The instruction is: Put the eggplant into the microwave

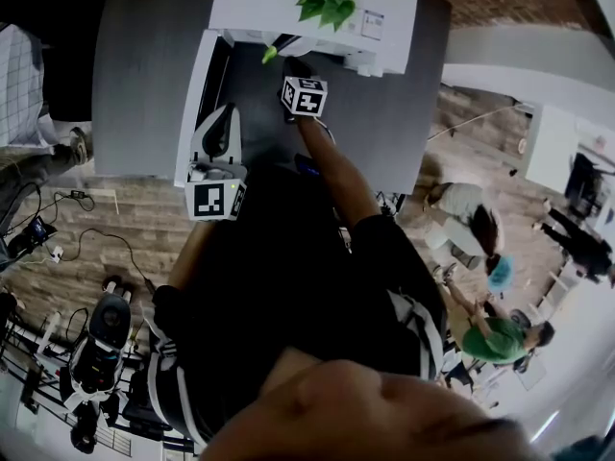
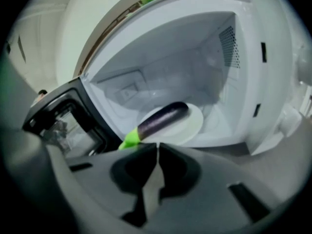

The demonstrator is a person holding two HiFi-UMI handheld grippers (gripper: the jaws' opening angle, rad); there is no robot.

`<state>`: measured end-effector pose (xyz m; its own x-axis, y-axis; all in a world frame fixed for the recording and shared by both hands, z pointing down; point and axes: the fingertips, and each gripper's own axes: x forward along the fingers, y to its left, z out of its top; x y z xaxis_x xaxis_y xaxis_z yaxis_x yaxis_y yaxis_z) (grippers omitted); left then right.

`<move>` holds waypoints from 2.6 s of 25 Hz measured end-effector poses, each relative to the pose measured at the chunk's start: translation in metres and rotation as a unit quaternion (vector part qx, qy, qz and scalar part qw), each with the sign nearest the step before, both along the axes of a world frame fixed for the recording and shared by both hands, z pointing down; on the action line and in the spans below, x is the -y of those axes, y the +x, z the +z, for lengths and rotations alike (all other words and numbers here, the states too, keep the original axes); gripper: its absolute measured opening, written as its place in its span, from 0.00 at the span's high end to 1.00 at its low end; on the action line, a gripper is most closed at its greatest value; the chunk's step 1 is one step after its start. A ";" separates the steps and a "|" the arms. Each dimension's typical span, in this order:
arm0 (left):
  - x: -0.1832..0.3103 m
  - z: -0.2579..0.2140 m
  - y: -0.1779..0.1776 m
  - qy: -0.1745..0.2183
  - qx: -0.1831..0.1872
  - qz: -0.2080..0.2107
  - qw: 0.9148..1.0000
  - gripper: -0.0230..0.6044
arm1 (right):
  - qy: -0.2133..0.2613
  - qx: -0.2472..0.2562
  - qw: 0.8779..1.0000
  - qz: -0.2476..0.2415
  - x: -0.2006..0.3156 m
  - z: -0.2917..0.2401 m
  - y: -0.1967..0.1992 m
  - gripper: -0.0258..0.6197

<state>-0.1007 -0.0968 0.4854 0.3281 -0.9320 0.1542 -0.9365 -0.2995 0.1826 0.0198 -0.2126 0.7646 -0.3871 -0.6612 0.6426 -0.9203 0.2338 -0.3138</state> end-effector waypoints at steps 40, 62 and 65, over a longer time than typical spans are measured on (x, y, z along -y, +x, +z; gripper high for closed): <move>0.010 0.013 -0.012 -0.015 0.002 -0.009 1.000 0.90 | -0.001 -0.009 1.000 0.008 0.054 0.010 -0.002 0.90; -0.005 -0.007 0.008 0.010 -0.004 0.000 1.000 0.90 | 0.021 0.009 1.000 0.007 0.021 -0.031 0.013 0.90; -0.014 -0.010 0.018 0.016 -0.003 0.003 1.000 0.90 | 0.021 0.016 1.000 -0.001 0.005 -0.038 0.019 0.90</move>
<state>-0.0829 -0.0823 0.4757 0.3344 -0.9345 0.1218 -0.9335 -0.3107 0.1790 0.0385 -0.2176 0.7263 -0.4084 -0.6859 0.6023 -0.9095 0.2494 -0.3326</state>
